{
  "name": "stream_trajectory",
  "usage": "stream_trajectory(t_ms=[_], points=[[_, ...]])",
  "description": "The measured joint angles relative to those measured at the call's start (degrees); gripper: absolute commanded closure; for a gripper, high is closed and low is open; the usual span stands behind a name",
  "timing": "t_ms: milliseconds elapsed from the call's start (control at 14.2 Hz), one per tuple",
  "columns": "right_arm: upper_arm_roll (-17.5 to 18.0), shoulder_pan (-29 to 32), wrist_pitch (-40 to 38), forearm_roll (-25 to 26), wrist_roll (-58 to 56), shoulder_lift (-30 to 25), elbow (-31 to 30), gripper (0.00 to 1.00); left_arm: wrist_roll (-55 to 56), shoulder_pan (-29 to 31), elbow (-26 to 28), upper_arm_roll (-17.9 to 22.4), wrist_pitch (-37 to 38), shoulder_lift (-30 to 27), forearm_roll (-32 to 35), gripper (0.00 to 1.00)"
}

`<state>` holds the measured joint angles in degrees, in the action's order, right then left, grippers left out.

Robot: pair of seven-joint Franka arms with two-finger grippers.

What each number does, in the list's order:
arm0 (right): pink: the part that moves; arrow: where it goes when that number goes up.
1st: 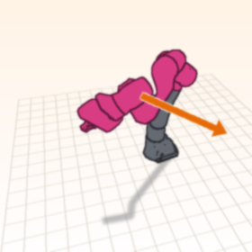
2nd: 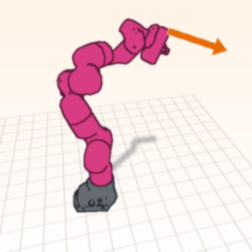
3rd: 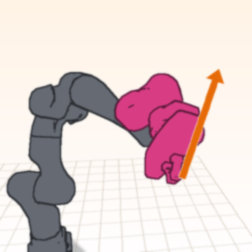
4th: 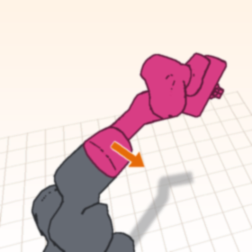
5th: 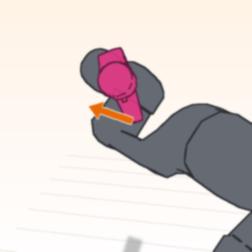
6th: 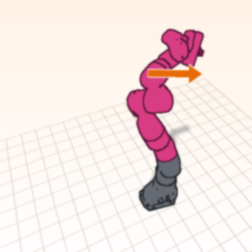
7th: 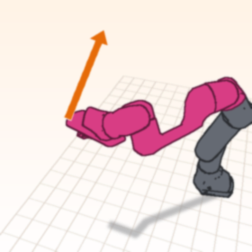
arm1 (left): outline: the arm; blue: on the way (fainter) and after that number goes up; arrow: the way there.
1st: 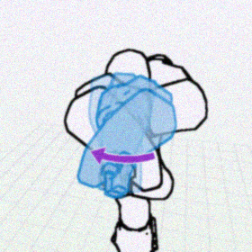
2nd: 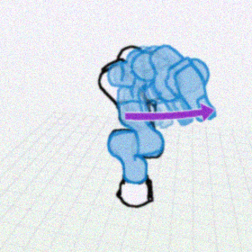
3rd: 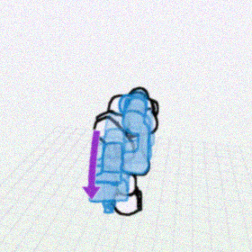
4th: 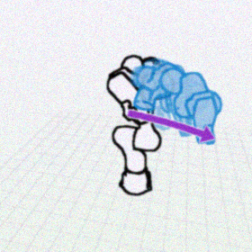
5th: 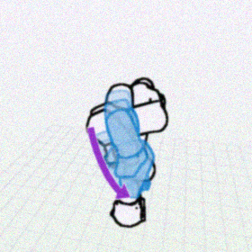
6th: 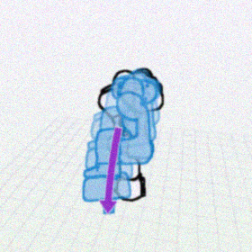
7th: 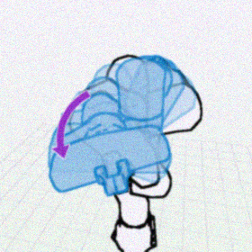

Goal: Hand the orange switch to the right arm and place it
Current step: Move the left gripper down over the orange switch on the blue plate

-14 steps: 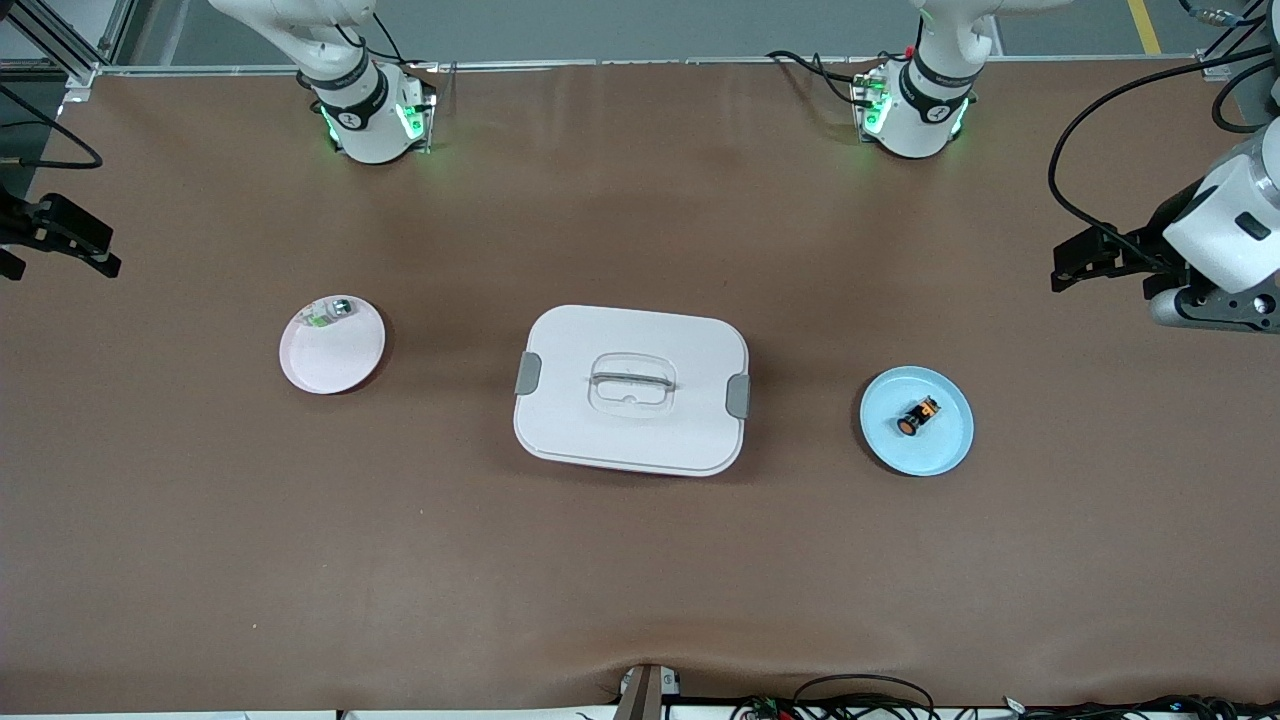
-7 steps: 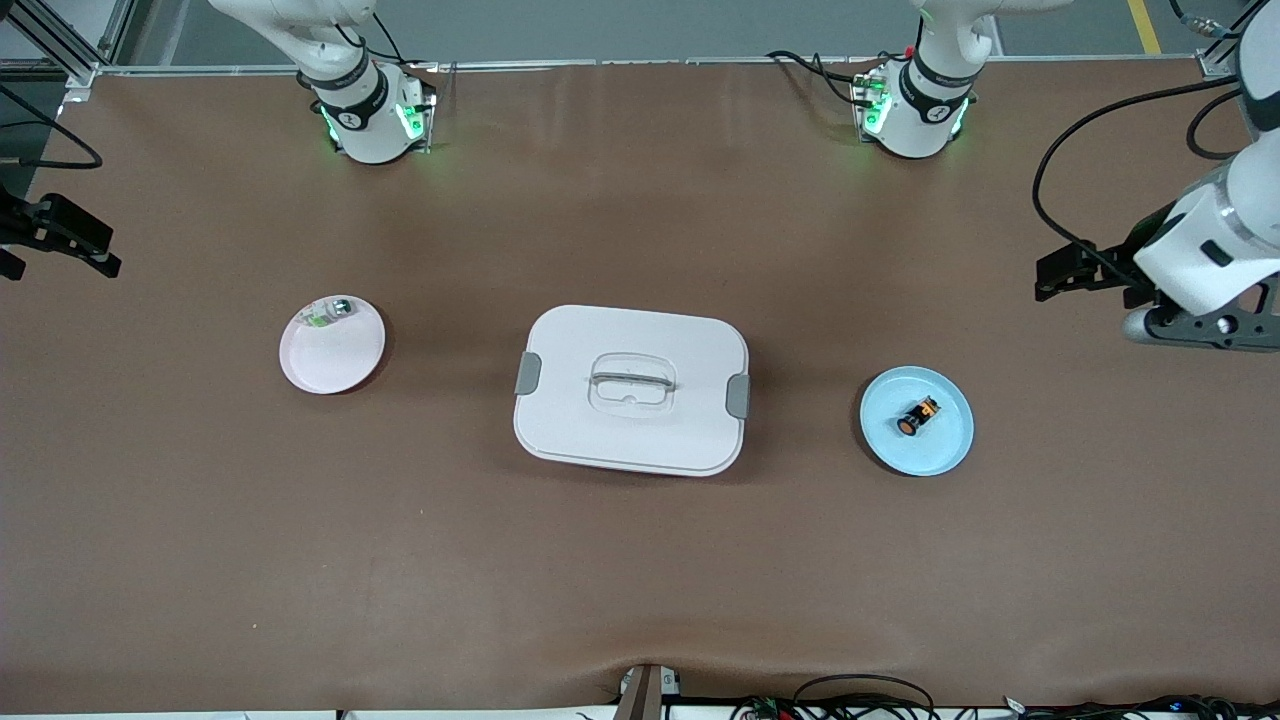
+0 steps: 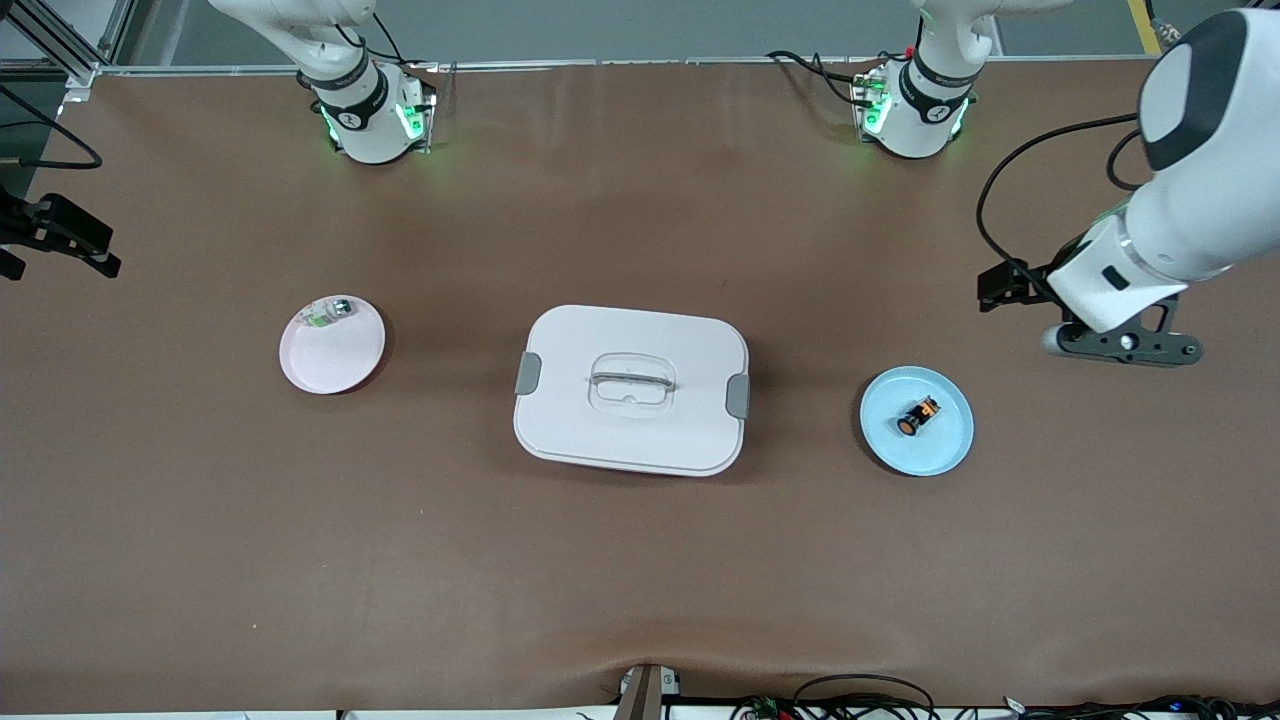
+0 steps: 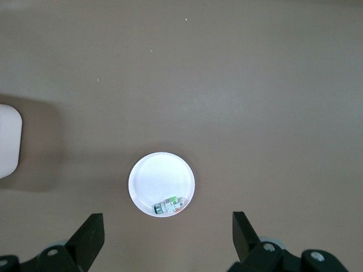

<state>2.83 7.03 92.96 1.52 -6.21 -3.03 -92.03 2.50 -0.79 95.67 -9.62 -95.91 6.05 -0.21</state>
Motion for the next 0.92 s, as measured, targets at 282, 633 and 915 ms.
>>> stream_trajectory(t_ms=[282, 633, 915], points=[[0.0, 0.0, 0.0, 0.0, 0.0, 0.0, 0.0, 0.0, 0.0, 0.0, 6.4, -0.2, -6.2, -0.2, 0.0, 0.0], [0.0, 0.0, 0.0, 0.0, 0.0, 0.0, 0.0, 0.0, 4.9, -0.2, 15.7, -4.4, -20.7, 3.5, 0.0, 0.0], [0.0, 0.0, 0.0, 0.0, 0.0, 0.0, 0.0, 0.0, 3.6, 0.8, 16.5, -4.4, -23.1, 6.5, 0.8, 0.0]])
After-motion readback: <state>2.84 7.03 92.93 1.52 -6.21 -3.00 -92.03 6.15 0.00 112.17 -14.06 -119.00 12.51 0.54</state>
